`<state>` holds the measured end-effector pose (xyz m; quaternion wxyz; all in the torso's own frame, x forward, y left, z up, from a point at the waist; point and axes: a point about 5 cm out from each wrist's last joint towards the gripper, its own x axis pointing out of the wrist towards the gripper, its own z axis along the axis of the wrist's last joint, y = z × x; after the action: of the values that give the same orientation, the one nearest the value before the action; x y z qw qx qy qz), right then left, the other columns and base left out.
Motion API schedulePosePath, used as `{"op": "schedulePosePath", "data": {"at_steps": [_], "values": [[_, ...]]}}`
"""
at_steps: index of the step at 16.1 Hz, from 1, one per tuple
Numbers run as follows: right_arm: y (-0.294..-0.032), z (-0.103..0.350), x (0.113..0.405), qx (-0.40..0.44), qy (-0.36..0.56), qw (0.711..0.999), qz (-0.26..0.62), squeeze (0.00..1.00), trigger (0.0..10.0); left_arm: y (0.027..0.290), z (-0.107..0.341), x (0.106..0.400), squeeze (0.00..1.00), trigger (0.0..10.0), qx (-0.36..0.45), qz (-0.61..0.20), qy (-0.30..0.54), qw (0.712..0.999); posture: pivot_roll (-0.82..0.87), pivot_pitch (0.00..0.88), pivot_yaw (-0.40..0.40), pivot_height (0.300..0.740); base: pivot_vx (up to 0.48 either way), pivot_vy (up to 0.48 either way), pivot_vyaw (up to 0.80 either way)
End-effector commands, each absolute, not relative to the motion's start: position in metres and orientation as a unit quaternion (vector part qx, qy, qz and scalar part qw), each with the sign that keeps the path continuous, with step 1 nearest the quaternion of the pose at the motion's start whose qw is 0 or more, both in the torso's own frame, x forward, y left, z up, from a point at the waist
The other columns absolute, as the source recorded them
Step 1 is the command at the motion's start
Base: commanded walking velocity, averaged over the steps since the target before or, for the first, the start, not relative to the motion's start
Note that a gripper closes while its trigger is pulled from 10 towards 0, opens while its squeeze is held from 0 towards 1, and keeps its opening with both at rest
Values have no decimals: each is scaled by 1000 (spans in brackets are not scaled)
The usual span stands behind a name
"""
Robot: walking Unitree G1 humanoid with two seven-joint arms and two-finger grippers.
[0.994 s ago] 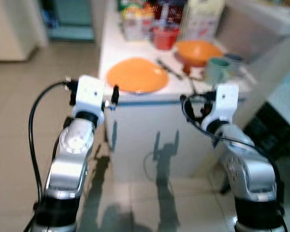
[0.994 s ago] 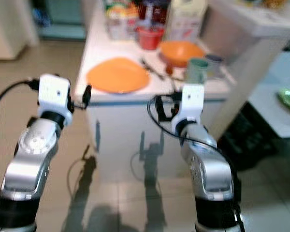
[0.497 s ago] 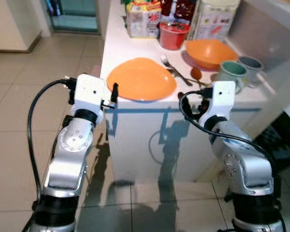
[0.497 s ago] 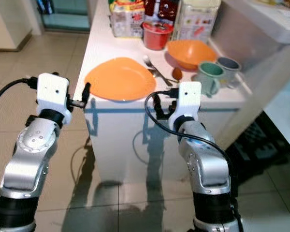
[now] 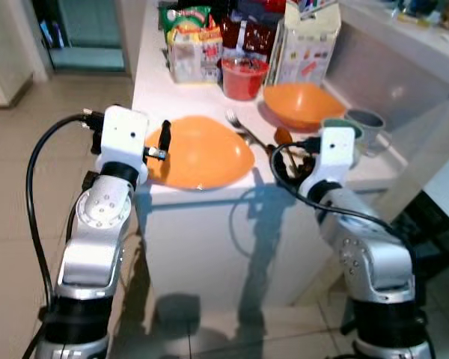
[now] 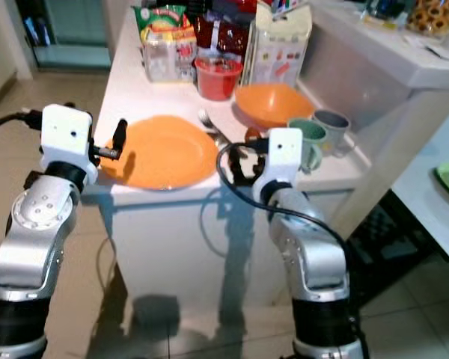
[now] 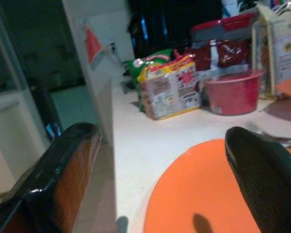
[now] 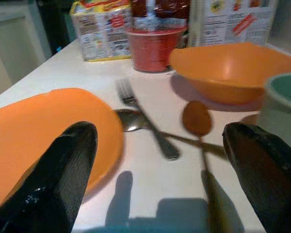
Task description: Setting the table
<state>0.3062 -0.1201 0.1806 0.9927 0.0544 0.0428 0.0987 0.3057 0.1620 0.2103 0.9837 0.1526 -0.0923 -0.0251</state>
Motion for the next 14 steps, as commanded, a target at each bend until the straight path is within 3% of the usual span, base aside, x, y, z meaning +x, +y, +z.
{"op": "schedulePosePath", "data": {"at_steps": [1, 3, 6, 14], "values": [[-132, 182, 306, 52, 38, 995, 81, 0, 10000, 151, 212, 306, 0, 10000, 154, -45, -99, 982, 39, 0, -60, 740, 379, 0, 0], [-127, 180, 306, 48, 49, 993, 98, 0, 10000, 152, 213, 307, 0, 10000, 158, -44, -100, 981, 39, 0, -61, 740, 366, 0, 0], [-124, 177, 305, 38, 65, 991, 110, 0, 10000, 151, 214, 306, 0, 10000, 159, -51, -101, 981, 38, 0, -63, 740, 0, 0, 0], [-127, 170, 307, 22, 104, 990, 96, 0, 10000, 130, 207, 298, 0, 10000, 155, -161, -92, 970, 21, 0, -60, 740, 0, 0, 0]]}}
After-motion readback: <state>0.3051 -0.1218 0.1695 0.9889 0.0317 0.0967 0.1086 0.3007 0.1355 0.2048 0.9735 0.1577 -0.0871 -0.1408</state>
